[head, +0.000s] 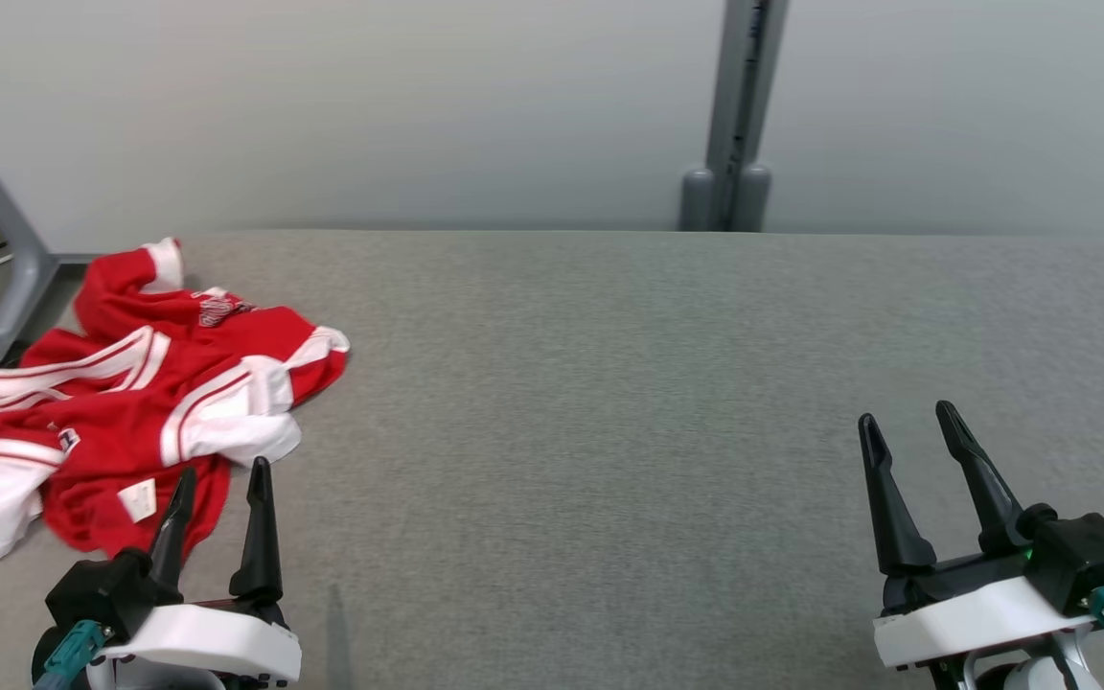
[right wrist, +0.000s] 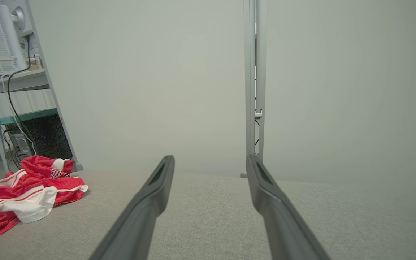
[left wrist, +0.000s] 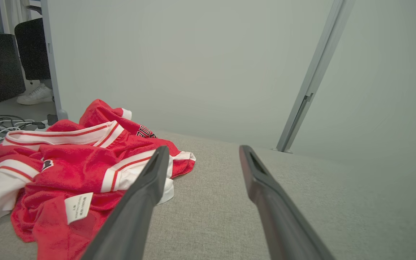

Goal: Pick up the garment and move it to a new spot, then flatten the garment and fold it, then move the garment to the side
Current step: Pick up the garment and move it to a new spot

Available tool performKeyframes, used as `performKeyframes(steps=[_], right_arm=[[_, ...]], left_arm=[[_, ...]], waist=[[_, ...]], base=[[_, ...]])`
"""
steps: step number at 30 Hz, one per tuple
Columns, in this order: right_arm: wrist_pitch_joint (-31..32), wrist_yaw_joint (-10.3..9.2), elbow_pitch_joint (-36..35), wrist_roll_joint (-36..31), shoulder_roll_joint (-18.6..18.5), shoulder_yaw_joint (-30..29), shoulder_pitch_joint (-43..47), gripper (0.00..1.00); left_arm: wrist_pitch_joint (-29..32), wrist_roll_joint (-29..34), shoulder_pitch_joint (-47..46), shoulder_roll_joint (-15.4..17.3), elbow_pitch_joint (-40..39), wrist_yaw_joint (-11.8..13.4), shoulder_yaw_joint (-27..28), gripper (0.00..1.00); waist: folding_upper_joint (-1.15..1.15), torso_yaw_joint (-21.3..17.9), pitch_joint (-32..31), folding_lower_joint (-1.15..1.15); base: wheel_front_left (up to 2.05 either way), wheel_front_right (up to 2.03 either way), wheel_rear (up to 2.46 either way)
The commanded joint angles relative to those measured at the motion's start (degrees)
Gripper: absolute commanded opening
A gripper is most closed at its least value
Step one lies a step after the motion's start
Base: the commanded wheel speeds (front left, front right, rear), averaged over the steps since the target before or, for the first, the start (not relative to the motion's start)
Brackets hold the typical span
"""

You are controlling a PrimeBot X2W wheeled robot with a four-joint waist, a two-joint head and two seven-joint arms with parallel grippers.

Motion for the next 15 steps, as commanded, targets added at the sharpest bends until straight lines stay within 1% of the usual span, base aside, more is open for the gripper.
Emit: performKeyframes(steps=[1,10,13,14,15], right_arm=[[-0.27,0.02,-0.06,0.29,-0.14,0.1,-0.22,1.0],[-0.27,0.02,0.3,0.58,0.06,0.5,0.31,1.0],[-0.27,0.02,0.44,0.65,0.11,0.92,0.12,1.0],[-0.27,0.02,0.44,0.65,0.11,0.92,0.12,1.0],[-0.27,0.02,0.49,0.65,0.14,1.17,-0.06,1.0]], left_arm=[[-0.09,0.31,-0.89,0.17,0.3,0.25,0.32,1.0],[-0.06,0.51,-1.07,0.27,1.31,0.22,0.36,1.0],[-0.05,0.57,-1.2,0.3,1.34,0.27,0.4,1.0],[-0.05,0.57,-1.2,0.3,1.34,0.27,0.4,1.0],[-0.05,0.58,-1.23,0.27,1.37,0.32,0.4,1.0]], waist=[[0.0,3.57,0.15,0.0],[0.0,12.24,0.14,0.0],[0.0,14.53,0.2,0.0],[0.0,14.53,0.2,0.0],[0.0,15.78,0.23,0.0]], base=[[0.0,0.0,0.0],[0.0,0.0,0.0],[0.0,0.0,0.0],[0.0,0.0,0.0],[0.0,0.0,0.0]])
